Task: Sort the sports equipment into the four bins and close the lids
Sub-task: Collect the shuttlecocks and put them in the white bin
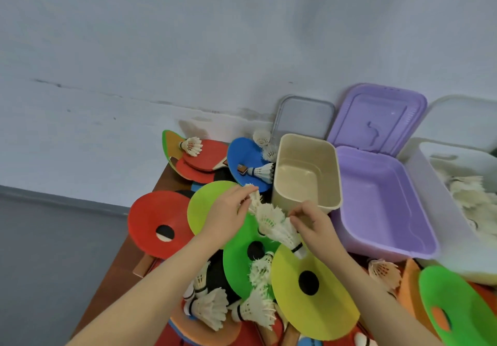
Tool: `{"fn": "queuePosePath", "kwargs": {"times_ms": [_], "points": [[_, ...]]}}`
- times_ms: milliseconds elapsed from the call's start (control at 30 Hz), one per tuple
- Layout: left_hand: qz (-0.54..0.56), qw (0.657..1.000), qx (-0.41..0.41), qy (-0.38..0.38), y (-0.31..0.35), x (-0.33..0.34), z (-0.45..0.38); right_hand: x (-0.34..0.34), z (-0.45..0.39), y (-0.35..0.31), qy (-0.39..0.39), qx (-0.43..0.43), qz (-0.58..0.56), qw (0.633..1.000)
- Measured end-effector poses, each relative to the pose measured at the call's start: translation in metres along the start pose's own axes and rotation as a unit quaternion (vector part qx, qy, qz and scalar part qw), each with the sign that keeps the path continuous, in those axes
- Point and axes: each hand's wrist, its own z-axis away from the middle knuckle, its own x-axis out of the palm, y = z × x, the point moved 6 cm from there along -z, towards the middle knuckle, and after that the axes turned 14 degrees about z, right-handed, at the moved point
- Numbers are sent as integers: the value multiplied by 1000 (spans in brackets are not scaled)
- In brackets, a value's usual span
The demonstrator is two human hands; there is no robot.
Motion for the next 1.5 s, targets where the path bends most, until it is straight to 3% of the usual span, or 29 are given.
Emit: {"fn": "queuePosePath", "kwargs": {"times_ms": [233,467,667,933,1133,1233,1367,1500], "points": [[46,997,56,24,26,11,-13,-28,6,-6,64,10,7,998],[92,992,82,20,69,52,-45,-98,14,16,171,8,24,985],[110,985,131,10,132,133,-83,-183,29,59,232,23,10,972],[154,976,153,-8,216,290,-120,-320,62,159,301,57,29,951],[104,984,142,-28,240,393,-145,-387,80,237,307,85,70,945],[38,991,93,-92,228,431,-145,-395,85,280,285,130,109,943],[-87,987,36,-132,205,449,-135,-387,93,308,215,162,172,948],[-179,980,34,-85,191,441,-130,-362,93,308,88,68,251,962]]}}
